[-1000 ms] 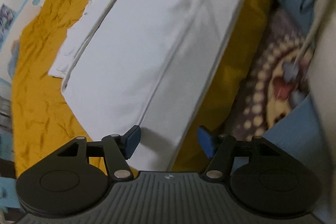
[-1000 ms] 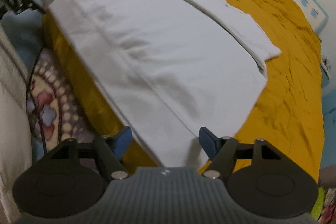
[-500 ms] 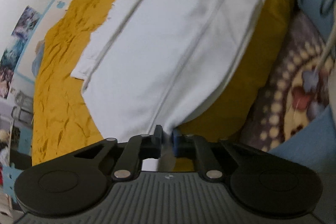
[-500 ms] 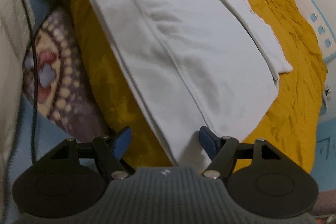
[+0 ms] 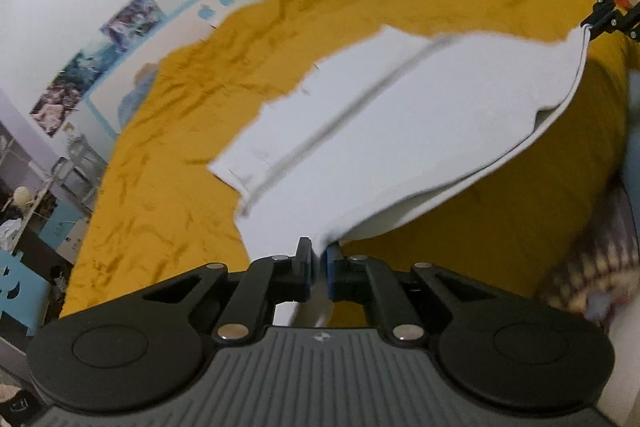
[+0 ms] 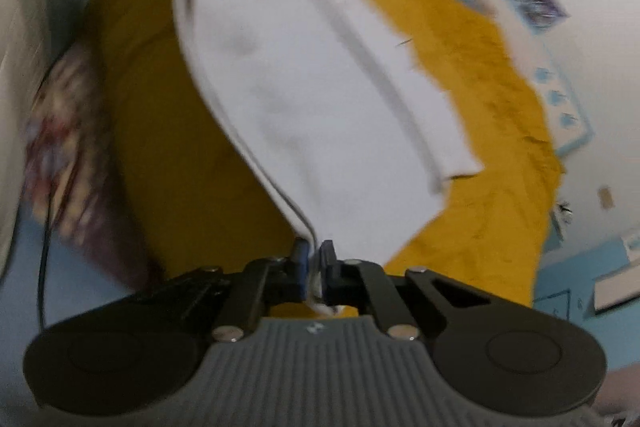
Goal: Fold small clothes
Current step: 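Grasp the hem with both tools, lift and fold it over onto the collar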
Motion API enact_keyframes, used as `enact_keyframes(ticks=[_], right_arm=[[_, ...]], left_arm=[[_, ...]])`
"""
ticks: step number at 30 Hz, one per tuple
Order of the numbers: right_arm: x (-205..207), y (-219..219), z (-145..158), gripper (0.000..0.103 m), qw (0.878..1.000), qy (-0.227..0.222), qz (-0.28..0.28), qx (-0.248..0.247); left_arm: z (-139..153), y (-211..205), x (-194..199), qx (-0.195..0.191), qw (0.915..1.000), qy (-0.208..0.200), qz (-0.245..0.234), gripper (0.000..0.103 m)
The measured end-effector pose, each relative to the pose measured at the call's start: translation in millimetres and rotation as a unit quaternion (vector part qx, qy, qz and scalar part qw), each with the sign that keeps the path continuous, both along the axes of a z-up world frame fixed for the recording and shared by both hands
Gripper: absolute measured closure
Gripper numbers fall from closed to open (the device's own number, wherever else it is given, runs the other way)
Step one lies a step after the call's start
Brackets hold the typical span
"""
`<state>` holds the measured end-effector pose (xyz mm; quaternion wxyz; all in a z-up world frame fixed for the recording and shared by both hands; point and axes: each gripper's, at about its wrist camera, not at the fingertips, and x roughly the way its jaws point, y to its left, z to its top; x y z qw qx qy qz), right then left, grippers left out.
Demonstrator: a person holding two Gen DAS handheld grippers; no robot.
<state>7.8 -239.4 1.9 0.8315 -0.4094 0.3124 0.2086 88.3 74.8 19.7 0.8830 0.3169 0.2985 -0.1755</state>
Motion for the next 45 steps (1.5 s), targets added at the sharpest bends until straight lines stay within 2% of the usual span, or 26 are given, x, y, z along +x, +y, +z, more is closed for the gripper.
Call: enact_keyframes(ticks=[5, 11, 17, 22, 27, 33, 40, 45], right_arm=[[38, -8, 58, 0.103, 0.994, -0.085, -0.045, 0.051], [112, -3, 101, 0.103, 0.985, -0.147, -0.066, 0.056], [203, -2, 129, 0.103, 0.978, -0.175, -0.093, 0.069], [289, -2, 135, 0.103, 0.977, -0.166, -0.109, 0.080], [382, -2, 104, 0.103, 0.981, -0.127, -0.121, 0.081], [466, -1, 34, 0.103, 0.984, -0.076, -0.137, 0.084], [536, 3, -54, 0.103, 0.983, -0.024, -0.164, 0.082], [570, 4, -95, 0.103, 0.980, -0.007, -0.178, 0.086]], left_arm=[[37, -2, 39, -0.029, 0.9979, -0.048, 0.033, 0.097], [72, -9, 106, -0.029, 0.9946, -0.089, 0.045, 0.097], [92, -17, 184, -0.021, 0.9912, -0.120, 0.051, 0.097], [87, -20, 253, -0.025, 0.9915, -0.110, 0.066, 0.097], [57, -18, 314, -0.031, 0.9947, -0.065, 0.073, 0.097], [-3, -14, 380, -0.031, 0.9956, -0.002, 0.088, 0.097], [-67, -9, 426, -0.034, 0.9932, 0.051, 0.099, 0.096], [-97, -6, 438, -0.038, 0.9922, 0.062, 0.101, 0.096]])
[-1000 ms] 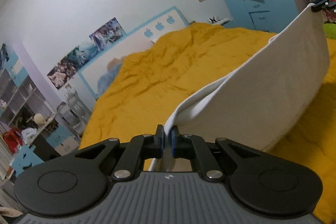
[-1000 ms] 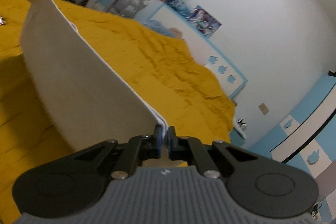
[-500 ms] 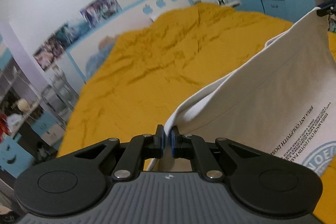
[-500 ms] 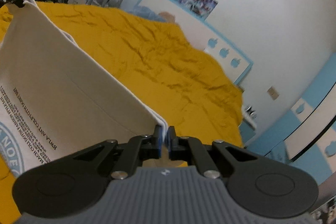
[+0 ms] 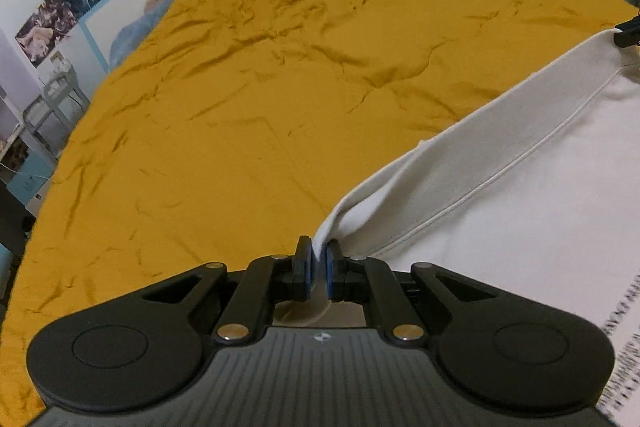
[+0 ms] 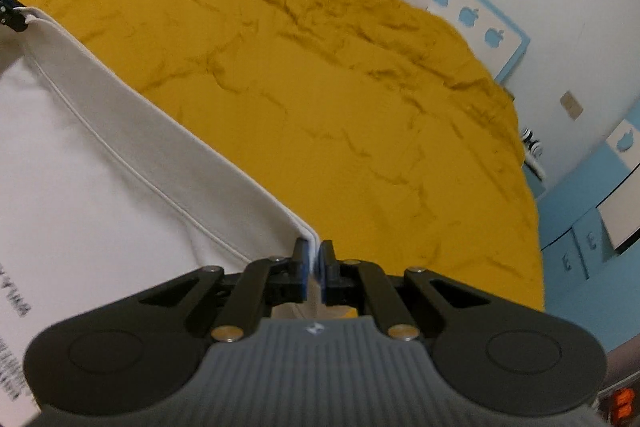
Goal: Fold small clothes
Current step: 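Grasp the hem with both tools, lift and fold it over onto the collar, then pinch the folded edge with both tools, straighten it and release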
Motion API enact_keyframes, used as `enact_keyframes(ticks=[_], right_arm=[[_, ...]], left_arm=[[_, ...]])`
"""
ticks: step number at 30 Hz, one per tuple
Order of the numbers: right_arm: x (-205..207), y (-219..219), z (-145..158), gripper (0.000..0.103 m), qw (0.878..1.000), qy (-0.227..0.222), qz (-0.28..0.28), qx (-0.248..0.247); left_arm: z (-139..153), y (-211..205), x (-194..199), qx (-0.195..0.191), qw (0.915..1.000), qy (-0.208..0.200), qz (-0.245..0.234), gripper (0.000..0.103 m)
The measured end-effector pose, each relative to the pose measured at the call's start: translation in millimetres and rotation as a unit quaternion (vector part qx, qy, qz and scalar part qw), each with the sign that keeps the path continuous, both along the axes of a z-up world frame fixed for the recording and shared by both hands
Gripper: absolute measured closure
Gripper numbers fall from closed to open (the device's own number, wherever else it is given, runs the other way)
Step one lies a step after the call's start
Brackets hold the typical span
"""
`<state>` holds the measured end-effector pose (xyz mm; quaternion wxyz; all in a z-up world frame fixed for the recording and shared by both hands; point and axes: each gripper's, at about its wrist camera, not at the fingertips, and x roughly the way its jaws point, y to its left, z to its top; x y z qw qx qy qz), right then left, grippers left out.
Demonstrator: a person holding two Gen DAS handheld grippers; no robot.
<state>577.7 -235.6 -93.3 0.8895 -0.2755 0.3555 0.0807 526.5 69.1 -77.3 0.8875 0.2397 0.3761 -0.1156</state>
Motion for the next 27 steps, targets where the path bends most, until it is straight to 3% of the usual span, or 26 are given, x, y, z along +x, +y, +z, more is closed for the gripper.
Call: enact_keyframes(ticks=[3, 6, 9, 13, 15, 17, 19, 21, 25, 27], right_arm=[[13, -2, -14, 0.103, 1.000, 0.001, -0.009, 0.010], [25, 0, -25, 0.103, 1.000, -0.003, -0.020, 0.014], [22, 1, -26, 0.096, 0.999, -0.011, -0.030, 0.015], [12, -2, -14, 0.055, 0.998, -0.034, -0.041, 0.018], [1, -8, -3, 0.053, 0.997, -0.036, -0.050, 0.037], [-5, -21, 5, 0.053, 0.994, -0.029, -0.070, 0.079], [-6, -37, 8, 0.053, 0.986, -0.015, -0.096, 0.133], [-6, -57, 6, 0.053, 0.971, 0.005, -0.131, 0.198], [4, -89, -8, 0.054, 0.930, 0.034, -0.189, 0.315], [11, -98, -17, 0.061, 0.911, 0.049, -0.205, 0.354]], left_arm=[[-8, 3, 6, -0.006, 1.0000, 0.002, -0.001, 0.095], [-12, 8, 11, -0.014, 0.9999, -0.003, 0.004, 0.081], [-12, 14, 22, -0.026, 0.9994, -0.012, 0.019, 0.067], [7, 34, 20, -0.055, 0.9955, -0.046, 0.063, 0.062], [18, 46, 17, -0.069, 0.9928, -0.054, 0.081, 0.058], [25, 61, 14, -0.110, 0.9881, -0.045, 0.098, 0.050], [25, 80, 12, -0.168, 0.9783, -0.024, 0.119, 0.050], [19, 96, 11, -0.218, 0.9652, -0.006, 0.144, 0.050], [1, 123, 16, -0.314, 0.9279, 0.019, 0.201, 0.050], [-5, 130, 21, -0.341, 0.9161, 0.029, 0.209, 0.056]])
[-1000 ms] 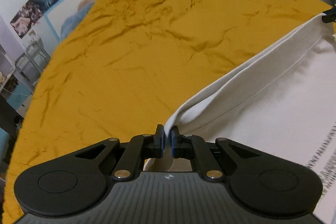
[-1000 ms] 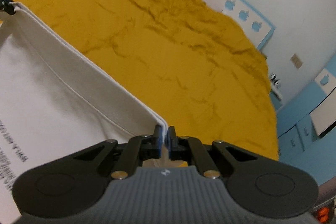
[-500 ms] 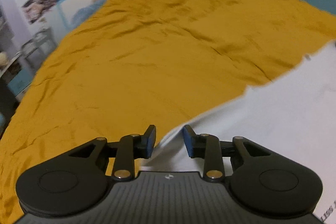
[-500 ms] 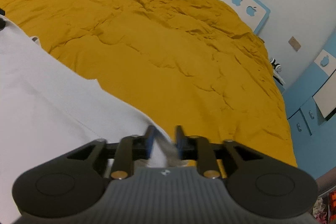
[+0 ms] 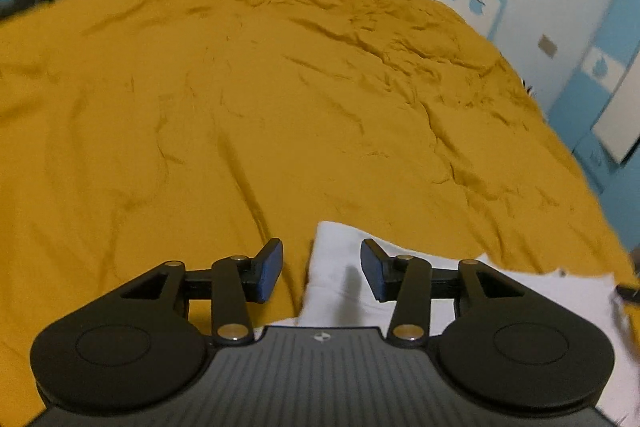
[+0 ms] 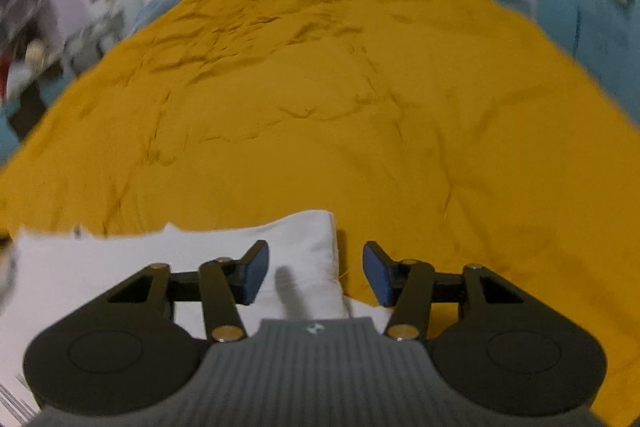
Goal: Fold small clothes
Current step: 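Pinch the folded edge with both tools, straighten it and release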
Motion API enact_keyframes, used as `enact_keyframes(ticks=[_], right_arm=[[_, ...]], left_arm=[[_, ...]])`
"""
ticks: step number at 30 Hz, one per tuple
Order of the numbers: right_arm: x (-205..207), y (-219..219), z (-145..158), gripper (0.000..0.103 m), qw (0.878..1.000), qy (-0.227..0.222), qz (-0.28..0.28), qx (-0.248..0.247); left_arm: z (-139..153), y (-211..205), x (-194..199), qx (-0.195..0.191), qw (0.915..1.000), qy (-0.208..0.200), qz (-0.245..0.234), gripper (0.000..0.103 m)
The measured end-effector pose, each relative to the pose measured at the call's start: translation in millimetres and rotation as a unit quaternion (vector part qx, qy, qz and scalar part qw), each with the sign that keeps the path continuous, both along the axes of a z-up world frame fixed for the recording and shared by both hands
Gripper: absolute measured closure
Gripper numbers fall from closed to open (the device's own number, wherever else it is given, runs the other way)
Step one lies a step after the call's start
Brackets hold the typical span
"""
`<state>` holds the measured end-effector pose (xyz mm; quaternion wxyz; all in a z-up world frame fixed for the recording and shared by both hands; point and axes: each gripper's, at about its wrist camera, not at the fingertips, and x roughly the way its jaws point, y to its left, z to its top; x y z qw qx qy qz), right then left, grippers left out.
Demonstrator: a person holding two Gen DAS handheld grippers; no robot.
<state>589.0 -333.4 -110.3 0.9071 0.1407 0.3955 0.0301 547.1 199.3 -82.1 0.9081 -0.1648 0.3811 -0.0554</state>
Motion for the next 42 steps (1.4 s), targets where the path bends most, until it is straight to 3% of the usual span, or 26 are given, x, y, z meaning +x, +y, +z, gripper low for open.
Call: enact_keyframes(ticks=[2, 3, 4, 5, 6, 8, 12, 21, 23, 25, 27, 36, 42], right_arm=[[5, -5, -8, 0.072, 1.000, 0.007, -0.010, 0.029], [7, -6, -11, 0.078, 0.999, 0.008, -0.012, 0.039], [7, -7, -14, 0.090, 0.999, 0.009, -0.011, 0.051], [6, -8, -15, 0.093, 0.998, 0.006, -0.011, 0.056], [3, -9, -14, 0.095, 0.998, -0.001, -0.010, 0.054], [-4, -5, -5, 0.098, 0.999, -0.026, -0.003, 0.043], [-15, 3, 18, 0.100, 0.997, -0.075, 0.004, 0.016], [4, 6, -17, 0.099, 1.000, -0.015, -0.013, -0.009], [4, 4, -16, 0.089, 1.000, -0.008, -0.024, -0.013], [-4, 2, -6, 0.082, 0.999, -0.015, -0.031, -0.026], [-14, 2, 7, 0.082, 0.999, -0.018, -0.029, -0.036], [-107, 11, 71, 0.082, 0.999, -0.013, 0.033, -0.025], [-191, 36, 76, 0.083, 0.995, 0.002, 0.070, -0.069]], left_arm=[[-7, 2, 6, -0.020, 0.9997, 0.011, 0.003, 0.074], [-10, 2, 8, -0.022, 0.9996, 0.016, 0.001, 0.079], [-11, 0, 8, -0.015, 0.9998, 0.015, 0.001, 0.084], [-11, -2, 9, -0.006, 1.0000, 0.007, 0.002, 0.095], [-8, -1, 6, 0.001, 1.0000, -0.006, 0.004, 0.098], [0, -1, -3, -0.006, 0.9994, -0.035, 0.006, 0.099], [23, -10, -17, 0.039, 0.9950, -0.091, -0.010, 0.099], [-15, -26, 7, 0.089, 0.9955, -0.026, -0.015, 0.096], [-13, -26, 3, 0.107, 0.9941, -0.018, -0.011, 0.084], [-3, -24, -3, 0.117, 0.9930, -0.014, -0.010, 0.083], [9, -22, -9, 0.120, 0.9926, -0.008, -0.011, 0.083], [71, -27, -85, 0.112, 0.9911, -0.009, -0.071, 0.083], [77, -39, -153, 0.120, 0.9871, 0.006, -0.106, 0.084]])
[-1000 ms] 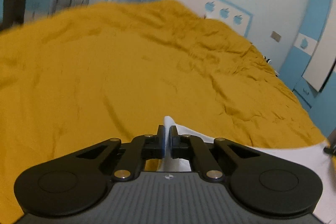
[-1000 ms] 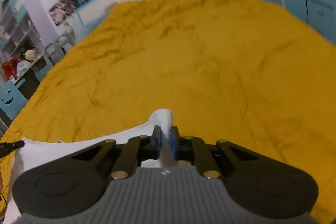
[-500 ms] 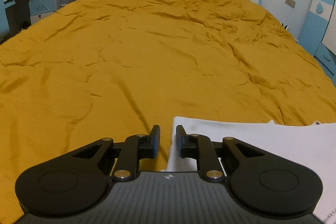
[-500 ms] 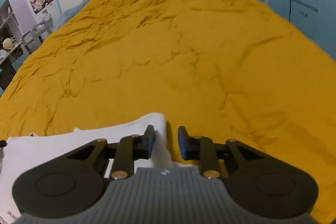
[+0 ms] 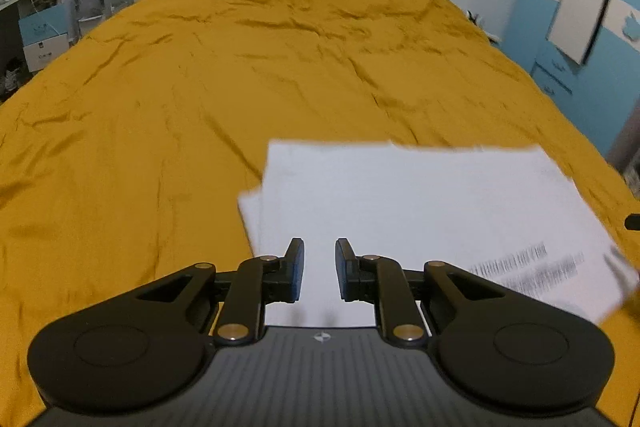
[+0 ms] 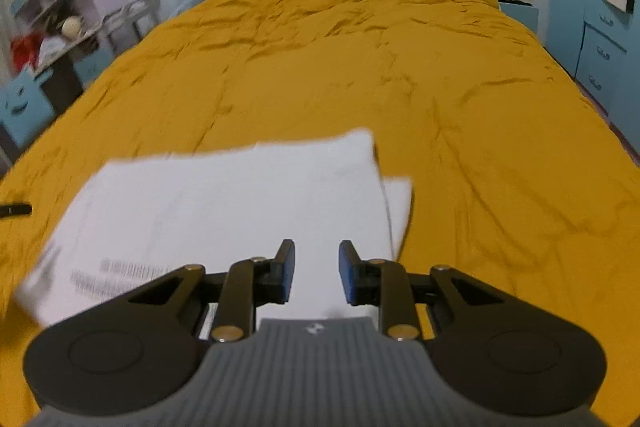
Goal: Fold small clothes
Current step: 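Pinch the folded edge with both tools, straighten it and release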
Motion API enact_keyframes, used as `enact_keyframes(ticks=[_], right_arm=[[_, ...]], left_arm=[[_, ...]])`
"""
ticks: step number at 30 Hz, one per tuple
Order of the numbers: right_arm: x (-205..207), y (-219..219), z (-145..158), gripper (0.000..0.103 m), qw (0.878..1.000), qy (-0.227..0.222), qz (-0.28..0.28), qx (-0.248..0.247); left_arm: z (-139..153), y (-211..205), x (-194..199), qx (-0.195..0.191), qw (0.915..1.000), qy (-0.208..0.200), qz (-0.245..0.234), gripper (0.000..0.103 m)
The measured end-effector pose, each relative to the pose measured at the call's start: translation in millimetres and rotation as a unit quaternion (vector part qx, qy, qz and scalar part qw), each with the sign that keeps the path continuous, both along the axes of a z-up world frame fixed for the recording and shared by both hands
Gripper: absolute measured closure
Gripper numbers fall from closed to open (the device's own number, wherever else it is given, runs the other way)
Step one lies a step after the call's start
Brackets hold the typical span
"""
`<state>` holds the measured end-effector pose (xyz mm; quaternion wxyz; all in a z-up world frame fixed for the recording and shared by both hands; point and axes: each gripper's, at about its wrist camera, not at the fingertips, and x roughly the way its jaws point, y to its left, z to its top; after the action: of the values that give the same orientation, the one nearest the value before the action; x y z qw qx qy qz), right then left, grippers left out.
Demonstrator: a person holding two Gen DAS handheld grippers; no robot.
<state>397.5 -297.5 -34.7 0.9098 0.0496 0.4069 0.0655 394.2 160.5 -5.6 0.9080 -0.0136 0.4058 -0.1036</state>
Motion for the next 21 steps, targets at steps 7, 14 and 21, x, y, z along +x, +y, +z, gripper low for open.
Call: enact_keyframes(ticks=[7, 14, 21], right_arm=[[-56, -1, -44, 0.083, 0.998, 0.024, -0.038, -0.039], [-71, -8, -85, 0.088, 0.997, 0.040, -0.064, -0.027], [-67, -7, -83, 0.088, 0.996, 0.056, -0.058, -0.027]], left_arm=[[-41, -8, -44, 0.008, 0.9994, 0.033, 0.006, 0.089], [-80, 1, -53, 0.010, 0.9978, 0.055, 0.037, 0.094], [-72, -7, -54, 0.033, 0.9972, 0.047, 0.047, 0.095]])
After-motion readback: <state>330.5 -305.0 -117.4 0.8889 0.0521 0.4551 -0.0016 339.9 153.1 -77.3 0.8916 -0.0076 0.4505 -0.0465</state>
